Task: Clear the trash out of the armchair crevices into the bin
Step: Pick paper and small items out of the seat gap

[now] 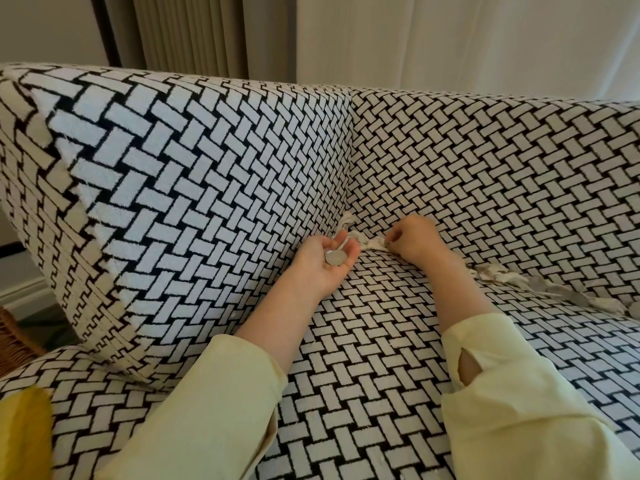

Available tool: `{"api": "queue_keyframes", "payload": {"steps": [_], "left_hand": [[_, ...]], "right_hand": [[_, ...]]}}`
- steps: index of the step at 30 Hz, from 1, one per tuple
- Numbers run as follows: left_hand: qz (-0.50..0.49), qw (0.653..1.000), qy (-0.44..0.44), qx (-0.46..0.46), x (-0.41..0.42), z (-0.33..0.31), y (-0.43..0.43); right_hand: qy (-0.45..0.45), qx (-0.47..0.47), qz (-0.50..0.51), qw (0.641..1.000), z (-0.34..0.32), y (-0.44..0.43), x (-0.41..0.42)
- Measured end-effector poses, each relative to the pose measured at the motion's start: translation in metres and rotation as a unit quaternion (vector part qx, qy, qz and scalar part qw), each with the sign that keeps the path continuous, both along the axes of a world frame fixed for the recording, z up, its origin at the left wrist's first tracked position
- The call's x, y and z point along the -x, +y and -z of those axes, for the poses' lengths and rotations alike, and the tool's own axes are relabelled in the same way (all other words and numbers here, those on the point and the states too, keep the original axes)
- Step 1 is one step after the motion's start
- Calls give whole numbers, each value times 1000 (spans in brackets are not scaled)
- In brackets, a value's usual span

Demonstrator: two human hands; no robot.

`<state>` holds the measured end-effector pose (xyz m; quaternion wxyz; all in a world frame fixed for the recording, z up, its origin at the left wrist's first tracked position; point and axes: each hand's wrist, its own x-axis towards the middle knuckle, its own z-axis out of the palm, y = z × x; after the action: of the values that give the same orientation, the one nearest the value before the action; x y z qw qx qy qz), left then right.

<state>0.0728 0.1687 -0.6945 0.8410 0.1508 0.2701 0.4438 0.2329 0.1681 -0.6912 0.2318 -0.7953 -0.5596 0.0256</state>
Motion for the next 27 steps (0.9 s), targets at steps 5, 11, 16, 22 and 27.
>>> {"api": "queue_keyframes", "payload": {"steps": [5,11,16,22,27], "left_hand": [[3,1000,-7,-3,0,-1,-3],[9,1000,-1,-1,1,0,-3],[30,999,-23,7,2,-1,-13],[81,997,-6,-9,9,-5,-34],[43,999,-27,20,19,-3,-49]], "right_hand": [[-16,25,50,998,0,4,3],[23,0,100,995,-22,0,0],[427,17,-23,904,-43,-41,34],[378,89,-79,918,-32,-55,74],[222,41,-122,967,-40,-67,88]]}}
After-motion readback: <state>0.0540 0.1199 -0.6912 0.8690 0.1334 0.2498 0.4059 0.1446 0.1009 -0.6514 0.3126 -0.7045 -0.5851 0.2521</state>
